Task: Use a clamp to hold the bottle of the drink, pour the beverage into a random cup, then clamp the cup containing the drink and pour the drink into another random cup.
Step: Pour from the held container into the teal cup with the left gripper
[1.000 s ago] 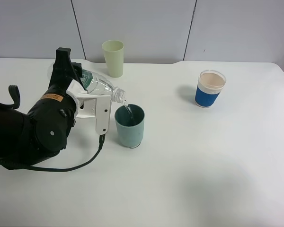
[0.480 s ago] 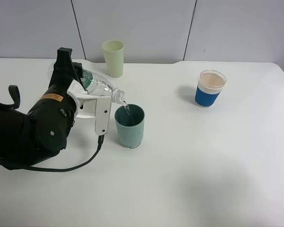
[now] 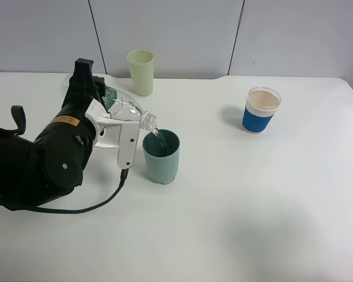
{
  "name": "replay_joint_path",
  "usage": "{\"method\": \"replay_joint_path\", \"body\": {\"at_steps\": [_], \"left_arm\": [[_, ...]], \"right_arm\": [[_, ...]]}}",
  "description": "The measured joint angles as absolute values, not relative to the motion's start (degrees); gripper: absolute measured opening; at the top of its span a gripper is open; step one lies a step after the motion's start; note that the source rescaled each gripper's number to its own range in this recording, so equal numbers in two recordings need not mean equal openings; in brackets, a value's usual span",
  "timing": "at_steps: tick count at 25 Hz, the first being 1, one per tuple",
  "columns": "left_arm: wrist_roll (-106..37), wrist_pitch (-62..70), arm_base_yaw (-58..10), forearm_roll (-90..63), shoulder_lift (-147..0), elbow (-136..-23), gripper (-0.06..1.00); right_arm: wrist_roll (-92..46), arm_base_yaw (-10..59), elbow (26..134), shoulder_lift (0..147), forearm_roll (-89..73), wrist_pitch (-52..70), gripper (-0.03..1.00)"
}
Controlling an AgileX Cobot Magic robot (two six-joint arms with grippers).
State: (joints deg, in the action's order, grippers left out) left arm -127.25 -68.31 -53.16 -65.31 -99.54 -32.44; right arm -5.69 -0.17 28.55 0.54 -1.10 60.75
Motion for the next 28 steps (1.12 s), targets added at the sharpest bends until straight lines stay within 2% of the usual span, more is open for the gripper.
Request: {"method": "replay_joint_path", "body": {"at_steps": [28], "left_arm": [[-132.96, -68.73, -53.16, -62.64, -99.54, -32.44, 0.10]], "right_arm": [[-5.69, -0.17, 28.55, 0.54, -1.10, 60.75, 1.00]]}}
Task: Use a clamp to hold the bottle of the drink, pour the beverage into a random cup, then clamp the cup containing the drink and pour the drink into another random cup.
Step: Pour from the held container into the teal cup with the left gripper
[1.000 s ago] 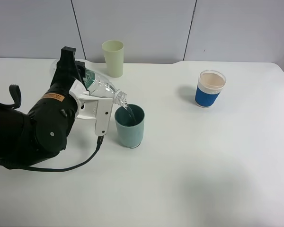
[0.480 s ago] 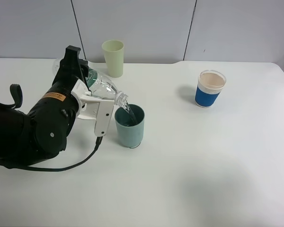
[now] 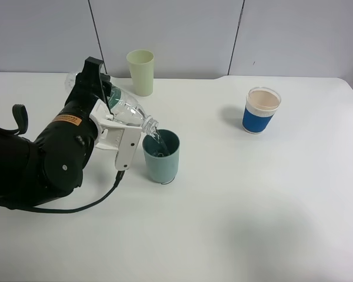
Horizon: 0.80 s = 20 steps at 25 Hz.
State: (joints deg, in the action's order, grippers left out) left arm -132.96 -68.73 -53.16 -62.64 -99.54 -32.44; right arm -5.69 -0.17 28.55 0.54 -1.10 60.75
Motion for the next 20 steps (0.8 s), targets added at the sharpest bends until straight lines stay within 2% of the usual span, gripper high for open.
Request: {"method": "replay_joint_path", "body": {"at_steps": [20], "left_arm": [[-133.00, -68.86, -53.16, -63.40, -99.54, -32.44, 0.10]], "right_arm": [[-5.69, -0.17, 28.55, 0.54, -1.10, 60.75, 1.00]]}}
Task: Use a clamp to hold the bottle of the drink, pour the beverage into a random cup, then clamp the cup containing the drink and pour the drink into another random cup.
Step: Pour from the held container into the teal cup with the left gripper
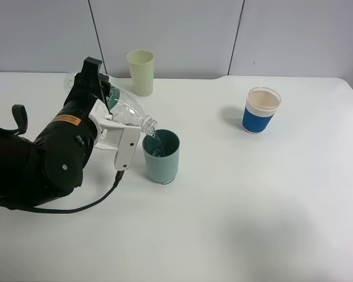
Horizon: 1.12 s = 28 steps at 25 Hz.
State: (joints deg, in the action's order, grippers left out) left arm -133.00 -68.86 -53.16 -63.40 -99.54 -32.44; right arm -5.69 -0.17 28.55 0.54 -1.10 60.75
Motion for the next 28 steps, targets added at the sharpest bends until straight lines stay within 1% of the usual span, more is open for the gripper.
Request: {"method": "replay_joint_path", "body": {"at_steps": [9, 28], "left_arm": [[-133.32, -68.92, -53.16, -63.30, -99.54, -32.44, 0.10], [-137.76, -68.92, -53.16, -57.62, -99.54, -32.44, 0.10]], "right_arm": [[-5.69, -0.17, 28.55, 0.54, -1.10, 60.75, 1.00], [-5.69, -0.17, 28.55, 0.54, -1.10, 60.75, 1.00]]}}
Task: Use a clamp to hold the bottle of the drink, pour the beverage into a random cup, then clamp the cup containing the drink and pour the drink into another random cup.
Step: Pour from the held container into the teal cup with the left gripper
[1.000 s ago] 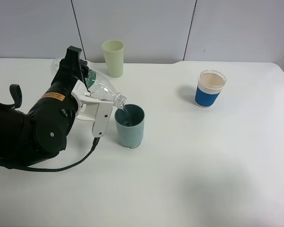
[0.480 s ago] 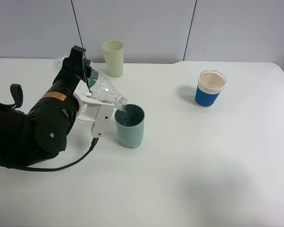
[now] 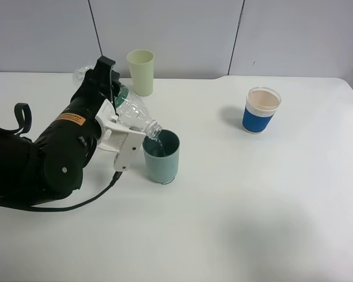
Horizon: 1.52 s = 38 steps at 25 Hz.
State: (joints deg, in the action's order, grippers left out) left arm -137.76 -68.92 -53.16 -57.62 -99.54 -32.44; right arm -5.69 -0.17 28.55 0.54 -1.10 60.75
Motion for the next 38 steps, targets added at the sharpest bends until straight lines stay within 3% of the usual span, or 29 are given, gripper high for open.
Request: {"method": "replay_joint_path", "body": {"at_steps": [33, 38], "left_arm": [[-139.90, -68.92, -53.16, -50.31, -99.54, -32.44, 0.10], [-134.58, -68.92, -53.16, -51.83, -99.54, -32.44, 0.10]], "right_arm": [[-5.69, -0.17, 28.55, 0.54, -1.10, 60.75, 1.00], [-5.69, -0.17, 28.55, 0.54, -1.10, 60.75, 1.00]]}}
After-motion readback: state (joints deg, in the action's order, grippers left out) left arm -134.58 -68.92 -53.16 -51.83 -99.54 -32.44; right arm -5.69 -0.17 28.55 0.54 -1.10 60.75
